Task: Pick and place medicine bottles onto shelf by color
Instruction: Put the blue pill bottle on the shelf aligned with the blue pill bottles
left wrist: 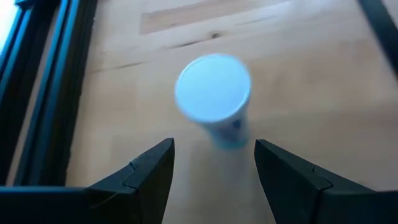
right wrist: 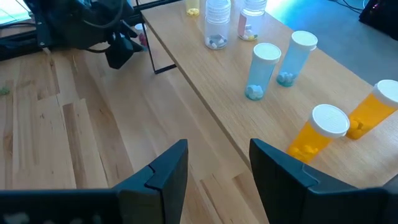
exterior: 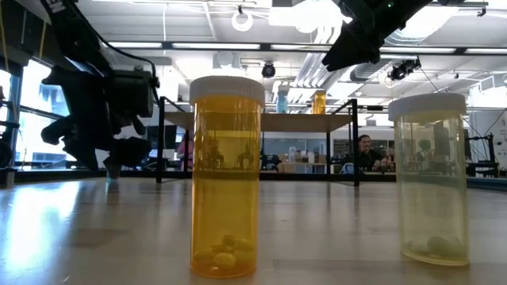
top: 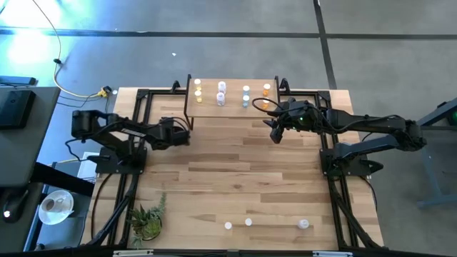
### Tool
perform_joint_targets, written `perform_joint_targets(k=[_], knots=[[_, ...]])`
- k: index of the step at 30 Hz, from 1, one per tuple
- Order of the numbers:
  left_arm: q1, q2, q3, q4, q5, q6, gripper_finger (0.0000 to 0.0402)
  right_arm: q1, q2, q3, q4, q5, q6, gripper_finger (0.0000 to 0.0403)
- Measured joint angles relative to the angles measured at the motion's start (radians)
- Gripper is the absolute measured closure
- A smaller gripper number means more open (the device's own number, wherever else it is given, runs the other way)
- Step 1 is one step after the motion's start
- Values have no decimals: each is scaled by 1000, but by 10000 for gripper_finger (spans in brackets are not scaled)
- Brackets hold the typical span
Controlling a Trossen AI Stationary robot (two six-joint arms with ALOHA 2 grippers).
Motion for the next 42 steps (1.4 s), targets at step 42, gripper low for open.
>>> perform_joint_targets(k=[42], knots=[[49,67,0,92,-17,234,308,0,0,0,0,0,3,240]])
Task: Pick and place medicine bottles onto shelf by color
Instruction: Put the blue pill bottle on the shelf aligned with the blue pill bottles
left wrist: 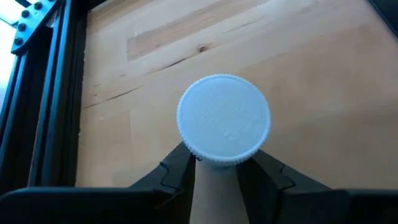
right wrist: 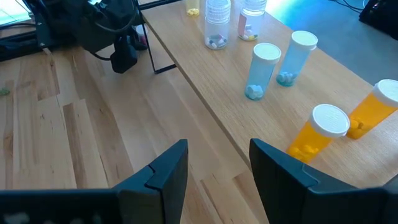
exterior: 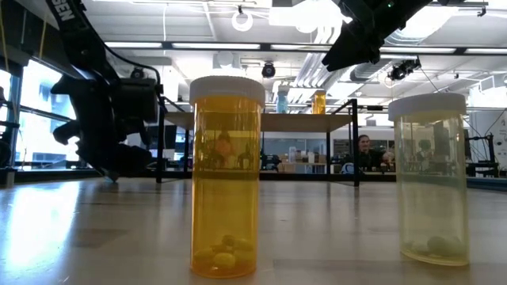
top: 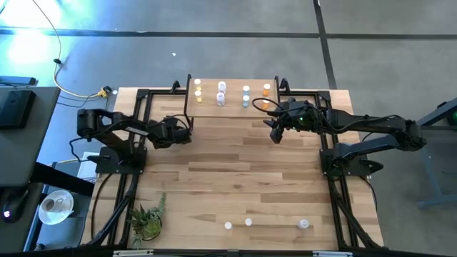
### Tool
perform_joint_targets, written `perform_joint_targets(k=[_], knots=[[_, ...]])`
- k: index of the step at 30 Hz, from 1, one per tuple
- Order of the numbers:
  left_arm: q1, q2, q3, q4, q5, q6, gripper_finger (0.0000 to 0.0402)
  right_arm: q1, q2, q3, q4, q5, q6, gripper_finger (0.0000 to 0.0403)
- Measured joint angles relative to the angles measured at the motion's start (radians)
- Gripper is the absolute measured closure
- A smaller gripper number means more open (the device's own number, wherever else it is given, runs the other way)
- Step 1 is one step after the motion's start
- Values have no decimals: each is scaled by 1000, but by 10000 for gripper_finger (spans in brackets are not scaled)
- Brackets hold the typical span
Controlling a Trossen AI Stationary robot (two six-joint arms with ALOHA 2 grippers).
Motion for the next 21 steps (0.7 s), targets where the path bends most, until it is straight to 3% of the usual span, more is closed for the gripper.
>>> perform_joint_targets(k=[8,21], knots=[[0,-118,-1,-64,104,124,308,0,0,0,0,0,0,240],[0,-469,-1,-150,202,356,309,0,0,0,0,0,24,240]])
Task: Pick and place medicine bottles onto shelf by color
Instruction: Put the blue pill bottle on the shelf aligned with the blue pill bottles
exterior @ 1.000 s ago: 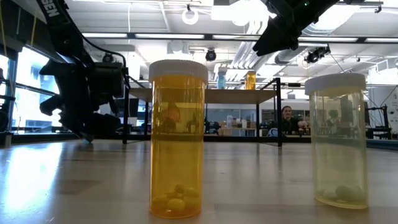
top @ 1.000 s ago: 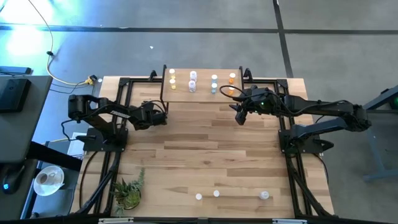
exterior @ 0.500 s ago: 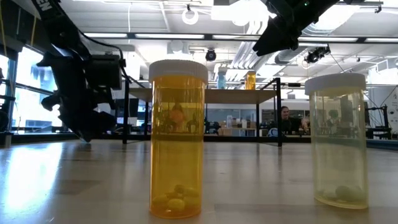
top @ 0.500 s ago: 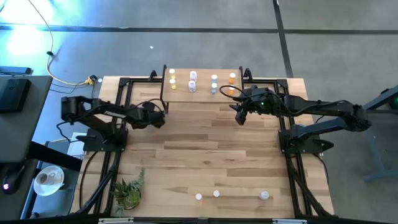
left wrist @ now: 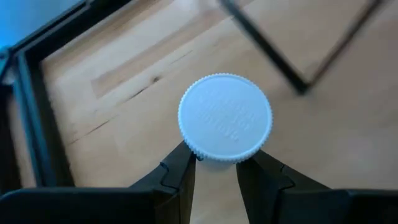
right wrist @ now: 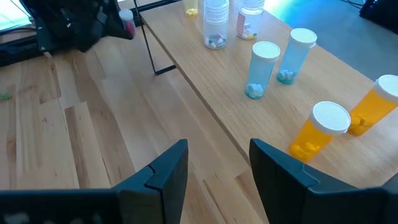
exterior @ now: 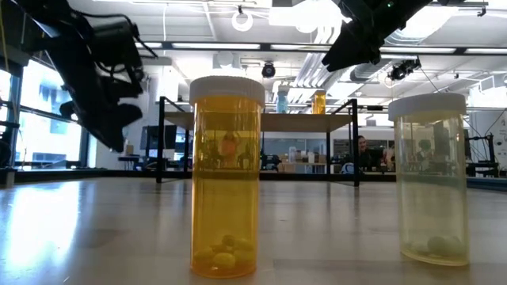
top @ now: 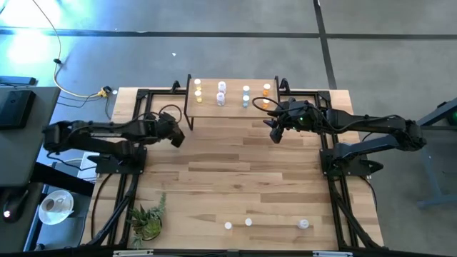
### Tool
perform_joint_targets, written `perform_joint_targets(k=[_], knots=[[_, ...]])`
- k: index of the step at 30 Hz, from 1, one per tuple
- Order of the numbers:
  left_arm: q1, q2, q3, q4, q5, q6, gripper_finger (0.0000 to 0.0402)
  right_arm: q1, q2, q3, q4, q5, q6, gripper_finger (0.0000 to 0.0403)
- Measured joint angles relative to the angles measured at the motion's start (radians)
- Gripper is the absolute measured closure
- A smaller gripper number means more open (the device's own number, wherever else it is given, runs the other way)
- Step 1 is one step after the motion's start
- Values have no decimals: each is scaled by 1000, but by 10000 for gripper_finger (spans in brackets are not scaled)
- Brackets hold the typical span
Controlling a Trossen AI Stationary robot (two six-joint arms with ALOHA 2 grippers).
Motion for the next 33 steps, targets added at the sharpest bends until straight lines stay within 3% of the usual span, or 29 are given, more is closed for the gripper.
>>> perform_joint_targets(k=[5,15,20,28,33], knots=[[0,-141,0,0,48,75,309,0,0,0,0,0,0,240],[-1,-334,83,9,46,181,309,0,0,0,0,0,-1,240],[-1,-362,130,35,97,250,309,0,0,0,0,0,0,240],[-66,-361,156,183,302,329,309,0,0,0,0,-2,0,240],[-149,-348,156,270,319,329,309,0,0,0,1,-10,0,240]])
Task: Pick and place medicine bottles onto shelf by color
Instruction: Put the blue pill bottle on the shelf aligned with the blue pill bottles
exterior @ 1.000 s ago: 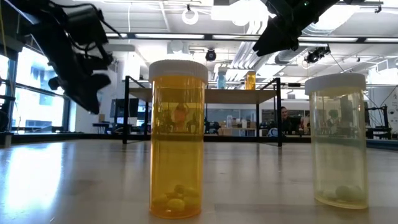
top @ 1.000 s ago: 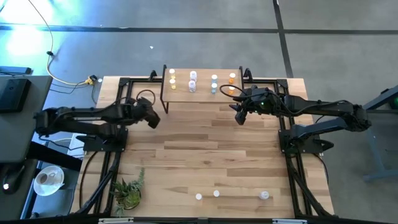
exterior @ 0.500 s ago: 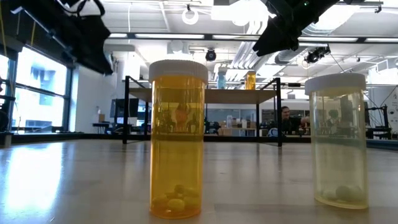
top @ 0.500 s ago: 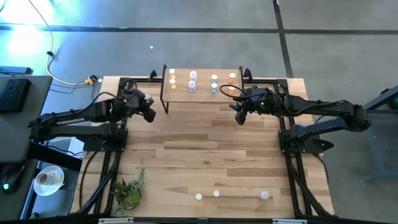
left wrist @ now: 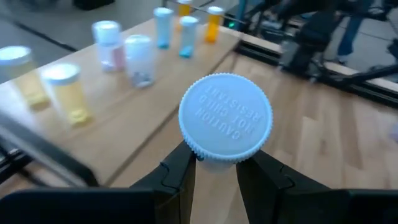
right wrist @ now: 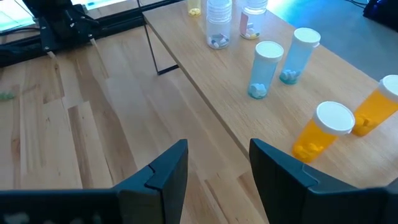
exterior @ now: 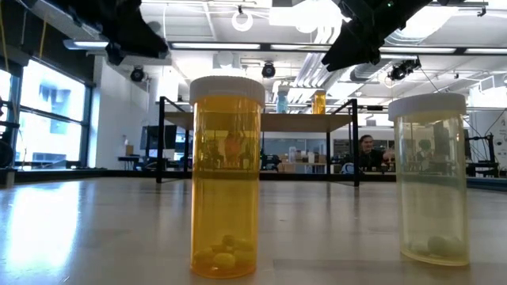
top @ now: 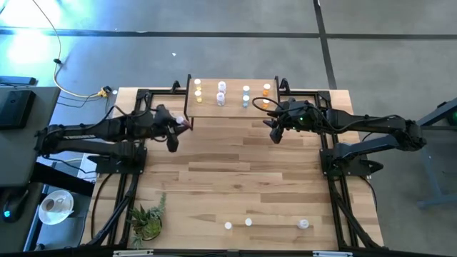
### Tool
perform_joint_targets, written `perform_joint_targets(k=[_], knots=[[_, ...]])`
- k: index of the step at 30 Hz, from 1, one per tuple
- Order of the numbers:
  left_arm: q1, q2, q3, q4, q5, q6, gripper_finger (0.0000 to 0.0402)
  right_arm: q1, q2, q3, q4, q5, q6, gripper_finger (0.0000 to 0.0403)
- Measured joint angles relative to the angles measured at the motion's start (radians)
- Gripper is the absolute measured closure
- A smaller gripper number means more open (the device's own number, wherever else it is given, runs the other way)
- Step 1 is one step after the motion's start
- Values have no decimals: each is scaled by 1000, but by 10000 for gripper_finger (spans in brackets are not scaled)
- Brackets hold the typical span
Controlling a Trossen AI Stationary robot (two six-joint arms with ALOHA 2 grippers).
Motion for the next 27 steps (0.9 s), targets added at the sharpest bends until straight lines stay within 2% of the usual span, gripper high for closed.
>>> perform_joint_targets(k=[9,15,19,27], knots=[[-130,108,0,72,-2,-8,309,11,27,0,64,-1,-2,240],[-213,239,0,167,-3,-8,309,86,111,0,108,-11,-8,240],[-259,329,0,220,-3,-11,309,147,169,0,183,-83,-24,240],[-309,466,0,229,-3,-76,309,247,272,0,384,-263,-169,240]])
